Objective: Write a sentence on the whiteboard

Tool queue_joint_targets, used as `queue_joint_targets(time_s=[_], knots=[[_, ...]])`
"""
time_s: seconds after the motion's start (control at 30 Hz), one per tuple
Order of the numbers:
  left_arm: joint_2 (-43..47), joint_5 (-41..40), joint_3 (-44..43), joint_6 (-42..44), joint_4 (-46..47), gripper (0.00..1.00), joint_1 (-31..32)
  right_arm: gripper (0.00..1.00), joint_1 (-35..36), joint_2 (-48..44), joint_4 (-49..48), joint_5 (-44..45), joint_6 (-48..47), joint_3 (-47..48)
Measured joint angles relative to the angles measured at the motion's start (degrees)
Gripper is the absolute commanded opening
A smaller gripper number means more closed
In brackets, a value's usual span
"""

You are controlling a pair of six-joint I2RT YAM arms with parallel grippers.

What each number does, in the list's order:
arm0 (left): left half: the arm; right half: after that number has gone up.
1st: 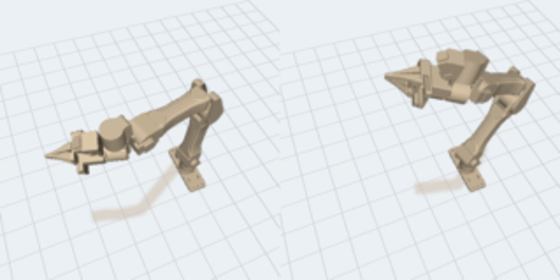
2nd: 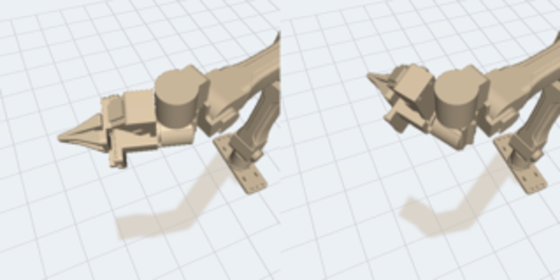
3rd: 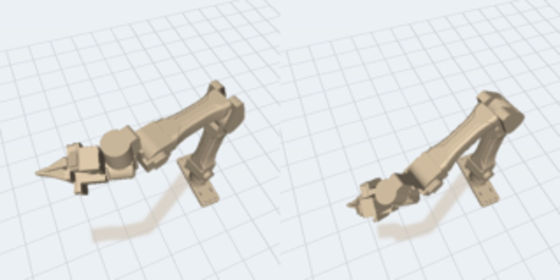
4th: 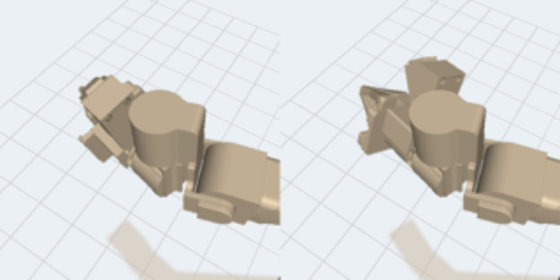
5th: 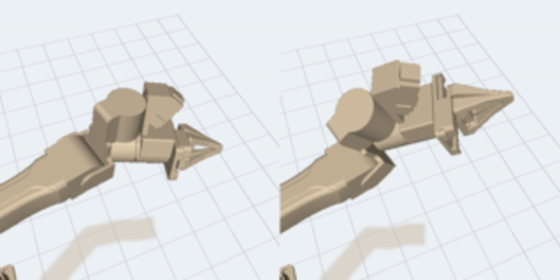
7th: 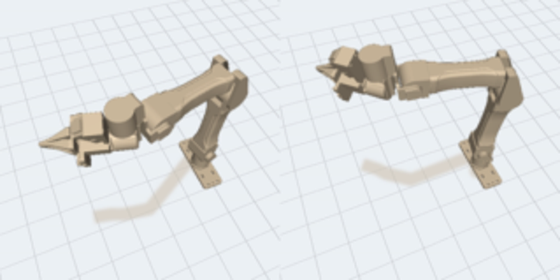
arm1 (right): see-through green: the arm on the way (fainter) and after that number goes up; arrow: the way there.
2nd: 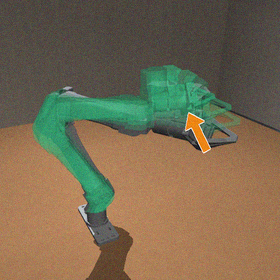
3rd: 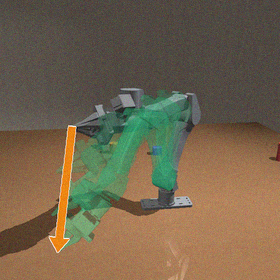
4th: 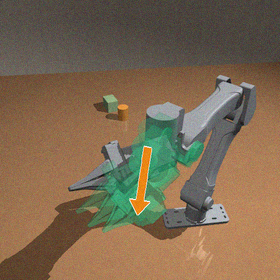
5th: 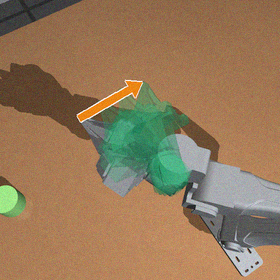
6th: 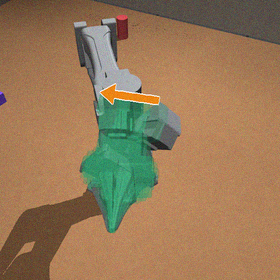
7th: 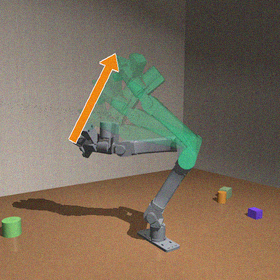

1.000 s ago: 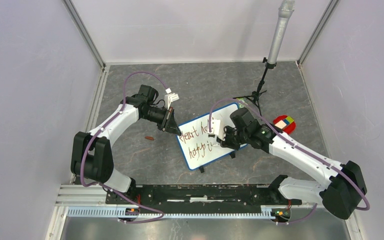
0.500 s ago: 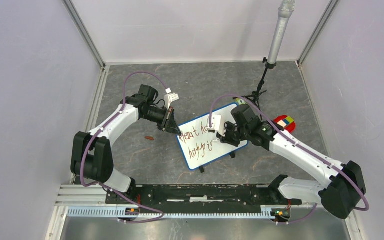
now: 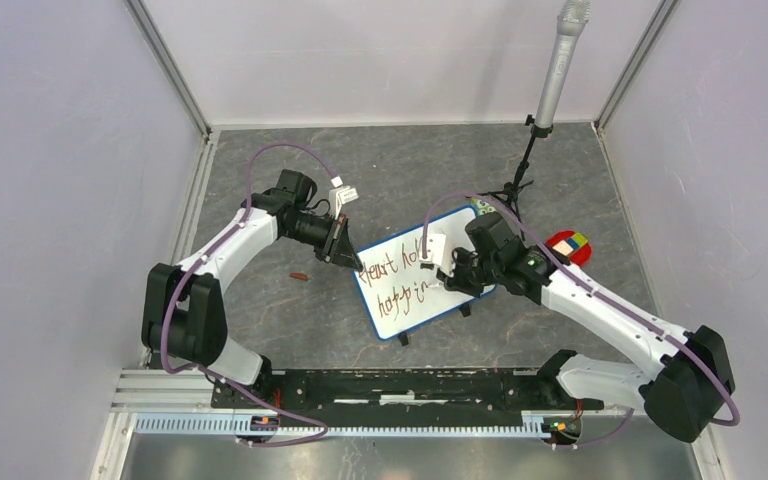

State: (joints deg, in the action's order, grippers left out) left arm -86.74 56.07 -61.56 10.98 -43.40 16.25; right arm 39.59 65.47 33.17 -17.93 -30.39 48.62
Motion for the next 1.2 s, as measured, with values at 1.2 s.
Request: queue_joint_targets(time_s=[1.2], knots=[[0.0, 0.0, 0.0, 0.0, 0.0, 0.02, 0.0, 0.0, -2.4, -0.7, 2.2, 0.8, -1.5, 0.2]])
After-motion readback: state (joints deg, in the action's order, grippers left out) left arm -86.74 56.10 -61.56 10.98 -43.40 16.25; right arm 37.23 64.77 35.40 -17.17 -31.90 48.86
